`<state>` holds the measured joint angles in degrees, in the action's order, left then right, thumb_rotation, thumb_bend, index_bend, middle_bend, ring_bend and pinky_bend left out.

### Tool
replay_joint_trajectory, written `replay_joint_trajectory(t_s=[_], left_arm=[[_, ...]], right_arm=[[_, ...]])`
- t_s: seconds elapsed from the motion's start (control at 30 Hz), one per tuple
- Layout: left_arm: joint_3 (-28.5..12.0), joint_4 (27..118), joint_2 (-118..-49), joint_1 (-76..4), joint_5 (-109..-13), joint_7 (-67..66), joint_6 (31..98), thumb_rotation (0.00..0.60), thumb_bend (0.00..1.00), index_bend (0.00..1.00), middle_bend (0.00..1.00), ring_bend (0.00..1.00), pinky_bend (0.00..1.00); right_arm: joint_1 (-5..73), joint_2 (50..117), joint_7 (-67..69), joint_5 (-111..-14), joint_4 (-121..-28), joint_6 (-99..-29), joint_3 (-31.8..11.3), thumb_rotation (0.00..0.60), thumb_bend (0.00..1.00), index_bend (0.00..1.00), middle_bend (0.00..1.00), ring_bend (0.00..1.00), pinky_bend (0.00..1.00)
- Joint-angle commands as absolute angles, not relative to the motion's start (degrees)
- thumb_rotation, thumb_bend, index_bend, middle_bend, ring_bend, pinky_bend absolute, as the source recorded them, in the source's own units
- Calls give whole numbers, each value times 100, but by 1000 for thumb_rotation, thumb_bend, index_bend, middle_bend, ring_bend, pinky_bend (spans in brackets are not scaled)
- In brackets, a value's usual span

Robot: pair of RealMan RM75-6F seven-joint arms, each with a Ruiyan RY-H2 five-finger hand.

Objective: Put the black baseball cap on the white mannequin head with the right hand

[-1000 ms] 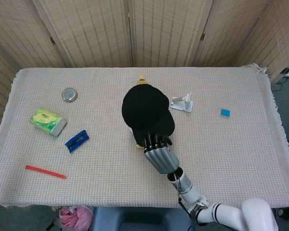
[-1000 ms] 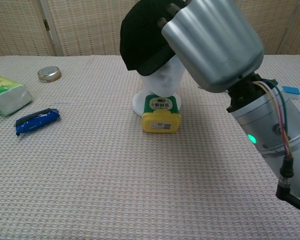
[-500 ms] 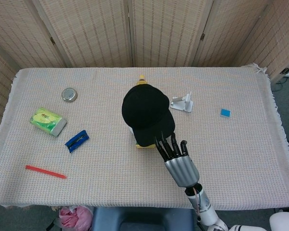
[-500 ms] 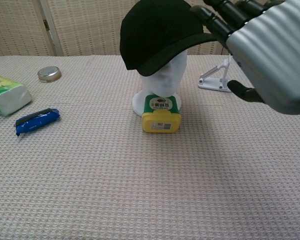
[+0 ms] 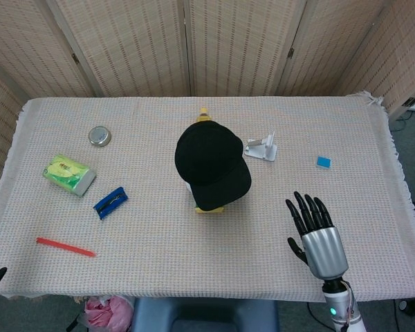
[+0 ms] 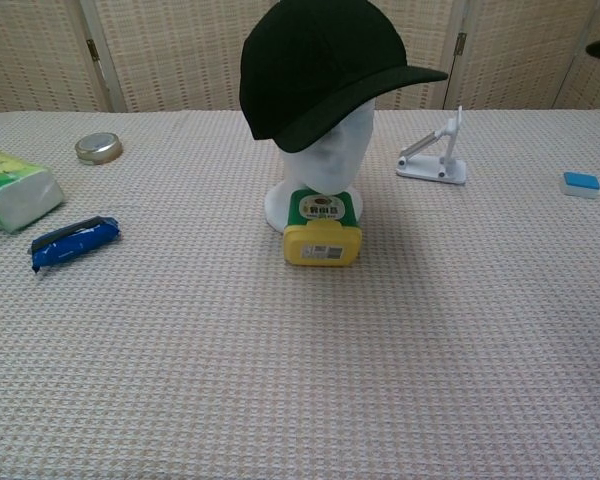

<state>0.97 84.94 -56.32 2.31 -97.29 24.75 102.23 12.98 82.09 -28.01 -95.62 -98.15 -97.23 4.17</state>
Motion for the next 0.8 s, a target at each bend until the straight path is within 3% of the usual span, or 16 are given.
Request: replay_joint_trajectory(t_s=[0.03, 0.33, 0.57, 0.8], left_arm=[[95, 8653, -5769, 253, -9814, 1979, 10246, 600, 253, 0, 0, 0, 170], [80, 8848, -5899, 252, -9750, 1433, 10124, 600, 253, 0, 0, 0, 170], [65, 8850, -5982, 281, -9766, 1214, 10168, 600, 253, 0, 0, 0, 170], [102, 8805, -5989, 307, -9872, 1183, 10230, 600, 253, 0, 0, 0, 170]], right_arm=[[937, 7478, -1363, -9481, -9320, -9789, 691, 600, 143, 1, 0, 44, 124], [768, 6941, -203, -9413, -8983, -9613, 680, 600, 143, 0, 0, 29, 85], [649, 6656, -394, -9429, -9155, -9425, 701, 600, 144, 0, 0, 0, 0], [615, 6687, -689, -9501, -9236, -9226, 633, 600, 143, 0, 0, 0, 0]])
